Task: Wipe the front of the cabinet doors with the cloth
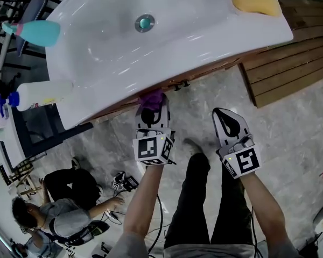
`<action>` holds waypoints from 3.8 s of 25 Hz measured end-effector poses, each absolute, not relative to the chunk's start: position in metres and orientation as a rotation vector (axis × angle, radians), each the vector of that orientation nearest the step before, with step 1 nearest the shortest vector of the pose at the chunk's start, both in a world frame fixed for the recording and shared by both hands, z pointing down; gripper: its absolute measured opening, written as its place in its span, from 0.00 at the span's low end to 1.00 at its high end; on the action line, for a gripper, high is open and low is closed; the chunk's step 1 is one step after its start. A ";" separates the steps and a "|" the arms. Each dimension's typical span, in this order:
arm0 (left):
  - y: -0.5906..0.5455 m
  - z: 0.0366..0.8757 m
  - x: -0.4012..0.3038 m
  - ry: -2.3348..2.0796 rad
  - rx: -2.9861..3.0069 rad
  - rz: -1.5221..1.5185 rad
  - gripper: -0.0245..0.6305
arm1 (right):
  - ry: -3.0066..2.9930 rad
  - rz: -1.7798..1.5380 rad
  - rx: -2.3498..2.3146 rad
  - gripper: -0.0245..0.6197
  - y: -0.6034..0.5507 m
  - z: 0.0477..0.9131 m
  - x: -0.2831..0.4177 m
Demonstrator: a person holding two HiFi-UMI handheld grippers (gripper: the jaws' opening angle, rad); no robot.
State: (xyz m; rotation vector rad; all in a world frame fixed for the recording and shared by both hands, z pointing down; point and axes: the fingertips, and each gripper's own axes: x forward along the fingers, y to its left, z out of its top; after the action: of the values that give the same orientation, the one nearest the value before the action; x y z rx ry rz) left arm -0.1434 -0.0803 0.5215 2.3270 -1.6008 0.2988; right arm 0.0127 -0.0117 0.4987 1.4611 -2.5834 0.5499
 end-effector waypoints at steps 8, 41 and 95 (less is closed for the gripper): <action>-0.084 0.522 -0.118 -1.570 2.317 0.270 0.25 | -2.555 0.555 1.508 0.05 -0.012 0.500 0.038; -0.021 0.542 -0.164 -1.488 2.389 0.301 0.25 | -2.611 0.567 1.348 0.05 0.006 0.517 -0.060; -0.063 0.628 -0.271 -1.726 2.018 0.371 0.25 | -2.534 0.613 1.434 0.05 -0.009 0.548 -0.046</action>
State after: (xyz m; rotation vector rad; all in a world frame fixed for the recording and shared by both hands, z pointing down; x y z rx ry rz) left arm -0.2706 -0.0631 0.6281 2.0179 -1.7265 0.3707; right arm -0.0458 -0.0086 0.5483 1.4344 -2.5336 0.6131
